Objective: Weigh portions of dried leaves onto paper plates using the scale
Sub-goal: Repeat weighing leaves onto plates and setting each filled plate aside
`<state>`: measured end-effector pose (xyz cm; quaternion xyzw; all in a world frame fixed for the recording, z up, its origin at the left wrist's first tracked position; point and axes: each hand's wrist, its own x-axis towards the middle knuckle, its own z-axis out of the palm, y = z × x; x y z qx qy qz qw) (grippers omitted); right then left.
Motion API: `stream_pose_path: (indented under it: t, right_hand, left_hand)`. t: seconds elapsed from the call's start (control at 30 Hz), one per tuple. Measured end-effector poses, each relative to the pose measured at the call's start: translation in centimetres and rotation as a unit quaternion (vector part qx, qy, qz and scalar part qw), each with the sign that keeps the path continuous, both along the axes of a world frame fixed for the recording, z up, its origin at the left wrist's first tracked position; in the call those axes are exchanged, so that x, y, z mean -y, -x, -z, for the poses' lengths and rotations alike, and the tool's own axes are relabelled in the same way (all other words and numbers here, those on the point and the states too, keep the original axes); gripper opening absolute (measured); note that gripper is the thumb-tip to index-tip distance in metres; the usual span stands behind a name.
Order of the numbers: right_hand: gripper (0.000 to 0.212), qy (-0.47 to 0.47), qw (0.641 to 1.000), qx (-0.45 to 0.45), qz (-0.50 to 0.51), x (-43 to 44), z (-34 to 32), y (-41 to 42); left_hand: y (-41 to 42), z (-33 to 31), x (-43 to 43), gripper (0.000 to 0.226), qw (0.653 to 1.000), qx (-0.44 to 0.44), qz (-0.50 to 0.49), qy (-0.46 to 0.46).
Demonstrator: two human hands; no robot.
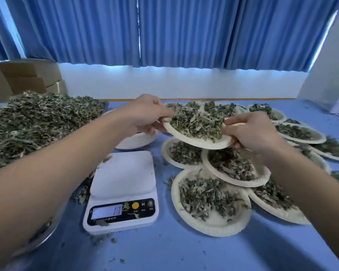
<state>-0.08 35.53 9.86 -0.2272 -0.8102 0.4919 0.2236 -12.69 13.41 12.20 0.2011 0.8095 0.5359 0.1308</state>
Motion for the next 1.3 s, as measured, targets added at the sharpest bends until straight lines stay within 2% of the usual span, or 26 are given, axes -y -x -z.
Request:
stream_pose_path:
  t: [0.13,0.27,0.4,0.7,0.77,0.87,1.03,1.1,1.17,1.3]
  right_hand:
    - [0.016,-0.032,0.998,0.014,0.046,-6.2,-1.2,-0.7]
    - [0.016,-0.037,0.994,0.027,0.103,-12.7,-2.5,-1.2]
    - [0.012,-0.042,0.989,0.033,0.137,-18.3,-4.3,-1.3]
    - [0.005,-0.079,0.976,0.066,0.190,-29.0,-5.1,3.8]
    - [0.018,-0.084,0.973,0.098,0.190,-30.6,-3.9,5.6]
    - [0.011,-0.091,0.968,0.134,0.190,-32.3,-1.9,7.7]
    - [0.022,-0.059,0.965,0.157,0.201,-34.5,0.5,10.6]
    - [0.018,-0.045,0.966,0.157,0.200,-34.8,0.6,11.7]
    - [0.004,-0.089,0.960,0.172,0.203,-35.0,0.7,12.7]
    - [0.033,-0.141,0.945,0.197,0.220,-35.5,1.1,15.2]
  left_hand:
    - [0.2,-1.2,-7.0,0.017,0.997,-0.017,0.044,0.063]
    - [0.2,-1.9,-15.0,0.005,0.993,-0.035,0.073,0.088]
    - [0.7,-2.8,-21.9,0.021,0.988,-0.052,0.080,0.117]
    - [5.8,-3.2,-34.1,0.016,0.983,-0.085,0.073,0.143]
    - [7.3,-2.3,-35.9,0.012,0.978,-0.102,0.061,0.172]
    - [9.3,-0.6,-38.1,0.008,0.962,-0.134,0.069,0.227]
    - [11.7,1.1,-40.8,0.010,0.947,-0.170,0.057,0.266]
    - [12.6,1.3,-41.3,0.015,0.935,-0.204,0.047,0.286]
    - [13.6,1.5,-41.9,0.018,0.933,-0.214,0.036,0.287]
    - [15.7,1.8,-42.8,0.013,0.937,-0.224,0.021,0.268]
